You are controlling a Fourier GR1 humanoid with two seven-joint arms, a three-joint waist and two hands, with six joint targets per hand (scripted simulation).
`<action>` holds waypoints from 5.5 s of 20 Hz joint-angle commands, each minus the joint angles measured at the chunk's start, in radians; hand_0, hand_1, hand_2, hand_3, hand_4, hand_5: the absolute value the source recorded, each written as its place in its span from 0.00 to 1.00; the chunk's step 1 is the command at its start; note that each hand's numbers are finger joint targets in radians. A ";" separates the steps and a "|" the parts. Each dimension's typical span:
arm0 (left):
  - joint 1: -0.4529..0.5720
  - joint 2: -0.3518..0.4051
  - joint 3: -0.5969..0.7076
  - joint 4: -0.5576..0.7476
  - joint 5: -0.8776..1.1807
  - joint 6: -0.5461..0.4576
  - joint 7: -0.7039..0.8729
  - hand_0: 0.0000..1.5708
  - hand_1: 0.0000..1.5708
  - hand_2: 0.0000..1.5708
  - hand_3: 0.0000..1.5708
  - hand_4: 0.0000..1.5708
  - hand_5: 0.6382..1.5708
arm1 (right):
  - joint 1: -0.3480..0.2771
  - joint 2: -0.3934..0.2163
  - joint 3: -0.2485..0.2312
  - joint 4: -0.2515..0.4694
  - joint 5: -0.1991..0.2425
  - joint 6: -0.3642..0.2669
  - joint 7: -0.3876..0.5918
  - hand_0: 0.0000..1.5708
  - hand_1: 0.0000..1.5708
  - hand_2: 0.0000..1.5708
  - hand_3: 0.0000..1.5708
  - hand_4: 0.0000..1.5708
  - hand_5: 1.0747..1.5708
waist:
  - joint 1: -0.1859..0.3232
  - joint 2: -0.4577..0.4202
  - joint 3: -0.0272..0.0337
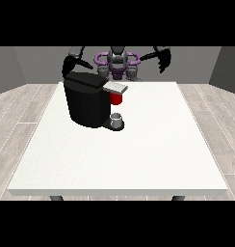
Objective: Insert the coffee pod into the coffee machine and close the lid
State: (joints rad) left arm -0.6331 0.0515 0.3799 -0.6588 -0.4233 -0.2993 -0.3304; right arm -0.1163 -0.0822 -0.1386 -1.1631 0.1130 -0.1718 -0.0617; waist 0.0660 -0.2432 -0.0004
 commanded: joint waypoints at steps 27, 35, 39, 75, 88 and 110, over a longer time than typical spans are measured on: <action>0.274 -0.051 -0.211 -0.520 0.269 -0.002 0.220 0.00 0.00 0.00 0.00 0.17 1.00 | -0.406 -0.124 -0.102 0.047 -0.190 0.176 0.231 0.00 0.00 0.00 0.00 0.11 1.00 | 0.155 0.120 0.0007; 0.361 -0.019 -0.215 -0.662 0.307 0.014 0.232 0.00 0.00 0.00 0.00 0.23 1.00 | -0.488 -0.090 -0.021 0.066 -0.165 0.187 0.226 0.00 0.00 0.00 0.00 0.00 1.00 | 0.095 0.191 0.0004; 0.397 -0.043 -0.250 -0.700 0.284 0.055 0.215 0.00 0.00 0.00 0.00 0.24 1.00 | -0.518 -0.056 0.004 0.098 -0.145 0.166 0.178 0.00 0.00 0.00 0.00 0.00 1.00 | 0.100 0.230 0.0004; 0.400 0.097 -0.217 -0.728 0.352 0.005 0.142 0.00 0.00 0.00 0.00 0.28 1.00 | -0.941 -0.030 0.136 0.229 0.074 0.107 0.159 0.00 0.00 0.00 0.00 0.19 1.00 | 0.191 0.382 -0.0002; 0.298 0.080 -0.246 -0.767 0.367 0.017 0.208 0.00 0.00 0.00 0.00 0.25 1.00 | -1.171 -0.038 0.102 0.350 0.124 0.072 0.215 0.00 0.00 0.00 0.00 0.00 1.00 | 0.272 0.455 -0.0001; 0.270 0.092 -0.295 -0.841 0.393 -0.046 0.205 0.00 0.00 0.00 0.00 0.16 1.00 | -1.247 -0.073 0.022 0.471 0.095 0.103 0.051 0.00 0.00 0.00 0.00 0.00 1.00 | 0.346 0.558 0.0002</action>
State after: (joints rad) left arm -0.3787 0.1330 0.0983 -1.4800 -0.0303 -0.3227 -0.1189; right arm -1.3755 -0.1523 -0.1085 -0.7015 0.2138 -0.0752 0.0353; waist 0.4060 0.3165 -0.0003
